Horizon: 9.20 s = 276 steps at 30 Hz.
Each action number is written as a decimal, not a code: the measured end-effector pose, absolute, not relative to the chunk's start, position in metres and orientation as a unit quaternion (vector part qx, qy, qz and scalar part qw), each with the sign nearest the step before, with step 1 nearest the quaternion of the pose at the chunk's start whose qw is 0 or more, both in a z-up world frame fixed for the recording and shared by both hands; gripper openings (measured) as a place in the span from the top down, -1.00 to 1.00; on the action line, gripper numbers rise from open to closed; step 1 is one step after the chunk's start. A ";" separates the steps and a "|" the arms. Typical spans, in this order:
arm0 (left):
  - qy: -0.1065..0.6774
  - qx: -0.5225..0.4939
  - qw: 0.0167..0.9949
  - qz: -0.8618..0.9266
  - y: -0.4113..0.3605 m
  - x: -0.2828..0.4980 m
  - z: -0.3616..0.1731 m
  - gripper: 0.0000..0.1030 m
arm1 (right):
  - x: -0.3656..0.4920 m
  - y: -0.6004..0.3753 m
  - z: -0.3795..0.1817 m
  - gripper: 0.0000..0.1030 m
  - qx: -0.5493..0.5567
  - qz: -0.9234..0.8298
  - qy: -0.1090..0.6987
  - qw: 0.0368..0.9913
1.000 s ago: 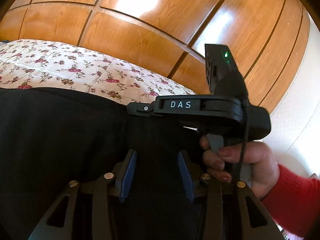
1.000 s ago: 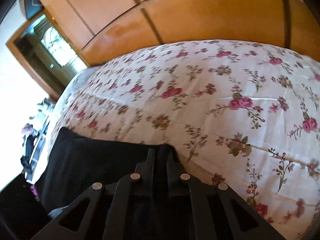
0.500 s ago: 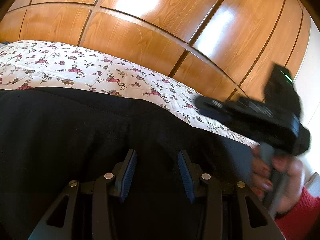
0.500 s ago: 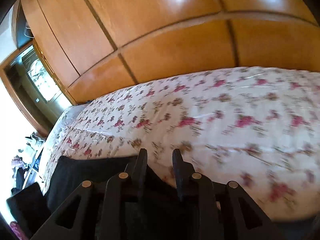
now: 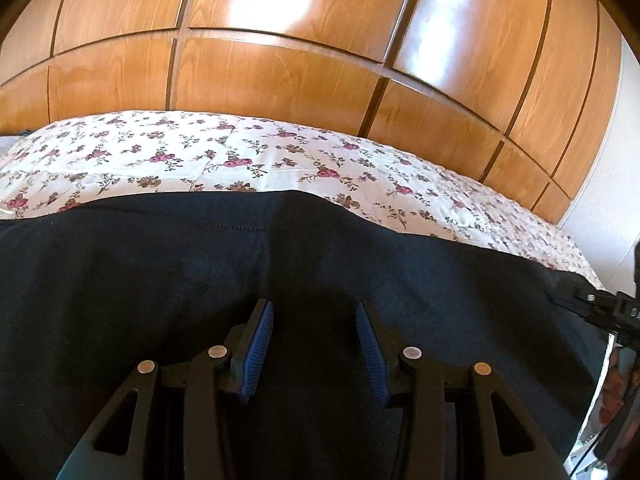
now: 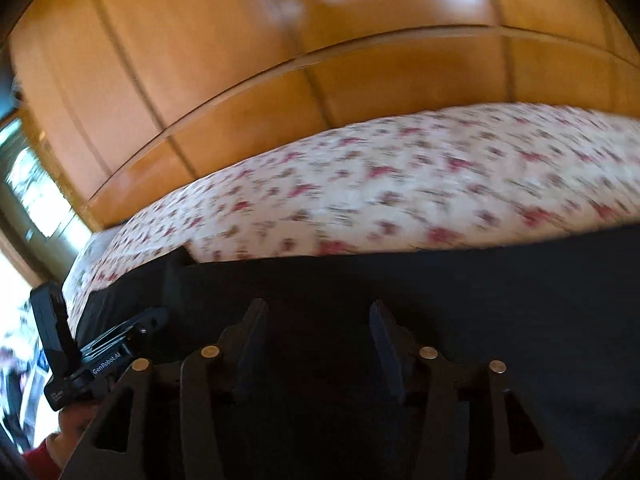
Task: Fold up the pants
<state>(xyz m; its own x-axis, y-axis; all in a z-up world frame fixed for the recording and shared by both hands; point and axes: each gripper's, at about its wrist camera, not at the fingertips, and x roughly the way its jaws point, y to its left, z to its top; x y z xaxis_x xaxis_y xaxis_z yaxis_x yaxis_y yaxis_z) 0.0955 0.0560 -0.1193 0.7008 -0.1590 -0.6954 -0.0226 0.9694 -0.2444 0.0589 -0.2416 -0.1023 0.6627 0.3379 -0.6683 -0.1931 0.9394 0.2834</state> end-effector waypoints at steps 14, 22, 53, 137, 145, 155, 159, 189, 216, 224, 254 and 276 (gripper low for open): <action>0.389 -0.095 0.916 -0.025 0.051 0.094 -0.118 0.14 | 0.007 -0.400 -0.084 -0.21 0.176 -0.058 0.356 0.916; 0.421 -0.045 0.906 0.007 0.035 0.097 -0.112 0.12 | -0.016 -0.440 -0.082 -0.22 0.211 -0.126 0.343 0.907; 0.402 -0.007 0.903 -0.151 -0.071 0.053 -0.112 0.09 | -0.040 -0.525 -0.116 -0.27 0.433 -0.114 0.250 0.859; 0.362 -0.303 0.866 -0.166 0.040 0.049 -0.090 -0.22 | 0.000 -0.170 -0.113 0.02 0.021 0.267 0.392 0.880; 0.382 -0.331 0.842 -0.186 0.030 0.063 -0.090 -0.23 | -0.032 -0.221 -0.095 0.02 0.069 0.279 0.382 0.878; 0.414 -0.323 0.828 -0.197 0.005 0.091 -0.091 -0.20 | -0.040 -0.268 -0.111 0.02 0.125 0.229 0.416 0.871; 0.430 -0.316 0.823 -0.195 -0.004 0.092 -0.099 0.01 | -0.033 -0.277 -0.115 0.03 0.164 0.212 0.419 0.868; 0.328 -0.325 0.840 -0.284 -0.005 0.070 0.014 0.86 | -0.039 -0.310 -0.110 0.24 0.237 0.136 0.391 0.879; 0.477 -0.281 0.809 -0.200 -0.002 0.087 -0.107 0.55 | -0.037 -0.290 -0.108 0.12 0.201 0.133 0.381 0.892; 0.372 -0.327 0.830 -0.258 0.011 0.069 -0.024 0.60 | -0.041 -0.294 -0.098 0.04 0.197 0.134 0.366 0.899; 0.376 -0.248 0.879 -0.156 0.047 0.020 -0.100 0.62 | -0.047 -0.314 -0.035 0.10 0.171 0.236 0.333 0.897; 0.387 -0.229 0.883 -0.132 0.046 0.026 -0.120 0.46 | 0.076 -0.236 -0.106 0.32 -0.108 0.094 0.365 0.920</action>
